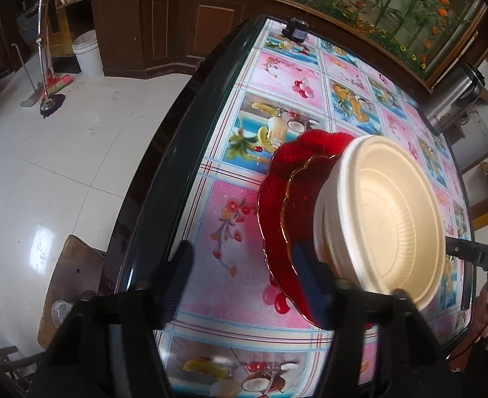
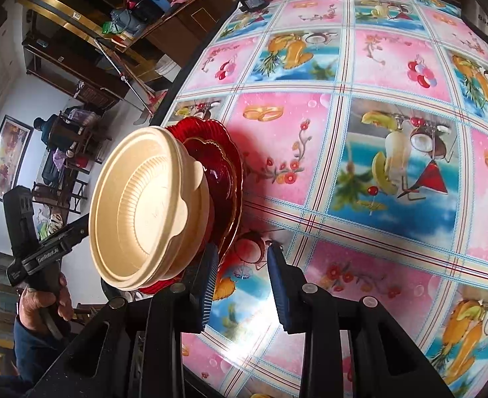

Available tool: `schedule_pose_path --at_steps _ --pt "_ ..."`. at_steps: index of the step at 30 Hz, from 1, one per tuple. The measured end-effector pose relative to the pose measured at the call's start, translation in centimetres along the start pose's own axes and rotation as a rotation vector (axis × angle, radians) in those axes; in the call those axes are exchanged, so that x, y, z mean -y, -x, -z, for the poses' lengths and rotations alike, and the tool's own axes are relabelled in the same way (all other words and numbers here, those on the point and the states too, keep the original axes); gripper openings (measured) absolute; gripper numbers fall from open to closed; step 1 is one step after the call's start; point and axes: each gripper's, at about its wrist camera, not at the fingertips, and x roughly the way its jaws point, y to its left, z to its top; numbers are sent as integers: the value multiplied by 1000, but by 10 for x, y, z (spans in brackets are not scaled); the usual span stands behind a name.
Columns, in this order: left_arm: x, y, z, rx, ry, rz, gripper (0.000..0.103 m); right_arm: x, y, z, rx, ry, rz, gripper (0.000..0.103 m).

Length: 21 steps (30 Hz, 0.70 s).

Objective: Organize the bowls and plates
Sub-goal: 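Lower the beige bowl onto the bowls on the stack with the left tool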

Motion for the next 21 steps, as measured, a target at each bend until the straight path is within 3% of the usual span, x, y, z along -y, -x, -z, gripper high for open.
schedule_pose_path --at_steps 3,11,17,21 --pt "0 -6 -2 -11 -12 11 40 2 -4 0 -2 -11 1 34" --pt "2 -20 -5 -33 -48 15 31 3 -14 -6 -5 -25 -16 33" --pt "5 -29 -8 -47 -63 28 24 -1 -26 -10 -17 -18 -24 19" --pt "13 -37 -10 -57 -96 43 11 -5 -33 -13 -24 -19 -23 12"
